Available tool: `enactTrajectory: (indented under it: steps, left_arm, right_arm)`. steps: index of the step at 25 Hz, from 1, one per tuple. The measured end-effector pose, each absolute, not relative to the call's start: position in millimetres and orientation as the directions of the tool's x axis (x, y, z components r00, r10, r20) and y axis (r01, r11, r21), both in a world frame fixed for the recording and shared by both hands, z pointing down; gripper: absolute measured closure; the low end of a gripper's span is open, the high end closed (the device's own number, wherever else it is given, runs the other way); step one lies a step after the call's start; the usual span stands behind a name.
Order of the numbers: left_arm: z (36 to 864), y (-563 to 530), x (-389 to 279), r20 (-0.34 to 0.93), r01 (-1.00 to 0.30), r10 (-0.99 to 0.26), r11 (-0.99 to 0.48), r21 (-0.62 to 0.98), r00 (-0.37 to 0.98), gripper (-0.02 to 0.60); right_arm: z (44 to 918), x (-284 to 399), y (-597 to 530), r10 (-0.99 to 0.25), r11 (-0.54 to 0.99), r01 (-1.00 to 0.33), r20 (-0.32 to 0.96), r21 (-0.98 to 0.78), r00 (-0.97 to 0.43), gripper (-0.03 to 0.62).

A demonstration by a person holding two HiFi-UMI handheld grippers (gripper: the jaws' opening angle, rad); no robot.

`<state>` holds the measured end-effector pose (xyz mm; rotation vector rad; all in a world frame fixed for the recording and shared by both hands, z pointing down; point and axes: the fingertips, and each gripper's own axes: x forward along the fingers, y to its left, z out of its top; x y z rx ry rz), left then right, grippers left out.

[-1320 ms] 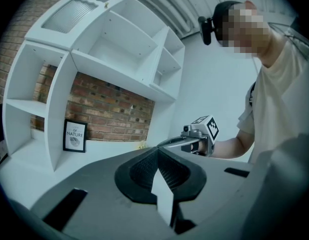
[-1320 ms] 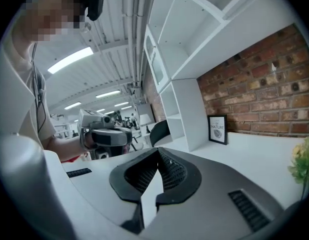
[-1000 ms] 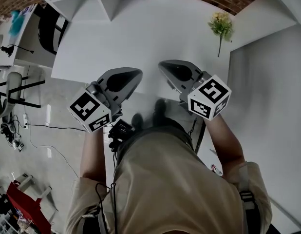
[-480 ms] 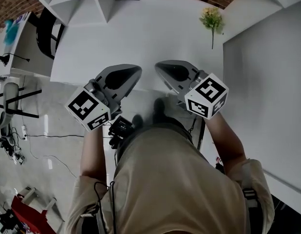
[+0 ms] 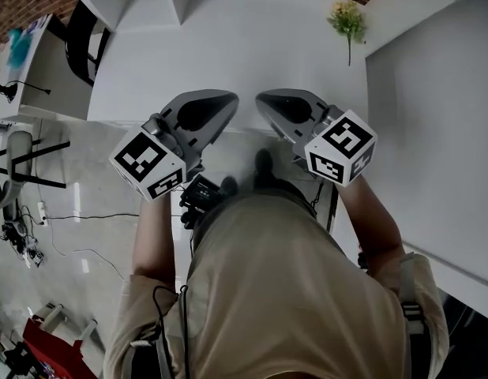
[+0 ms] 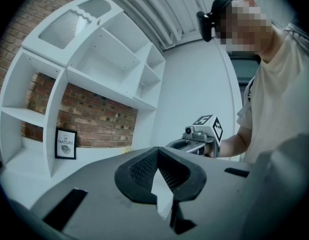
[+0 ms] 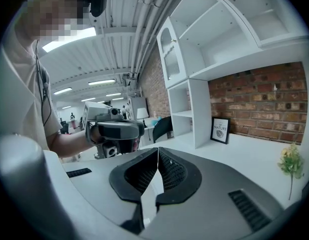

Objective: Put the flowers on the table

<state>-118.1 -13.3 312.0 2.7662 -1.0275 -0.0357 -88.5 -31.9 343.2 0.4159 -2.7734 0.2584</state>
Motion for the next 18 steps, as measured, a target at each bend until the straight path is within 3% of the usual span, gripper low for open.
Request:
enactTrajectory:
  steps: [10,18]
  left_arm:
    - [314.3,9.4,-115.9,0.018,-0.595,-0.603,-0.782,0.182,0.798,0.572]
    - [328.6,0.9,-112.5,0.006,-0.627,-0.642,-0.746,0.222,0.766,0.572]
  right_arm:
    - [348.4,-84.7,-6.9,-0.321,0.907,-0.395,0.363,-0.149,-0.875,0.571]
    - [353.1,-48.9,-15.3,-0.492,0.812,-0.560,0.325,-0.162,-0.807,0.571]
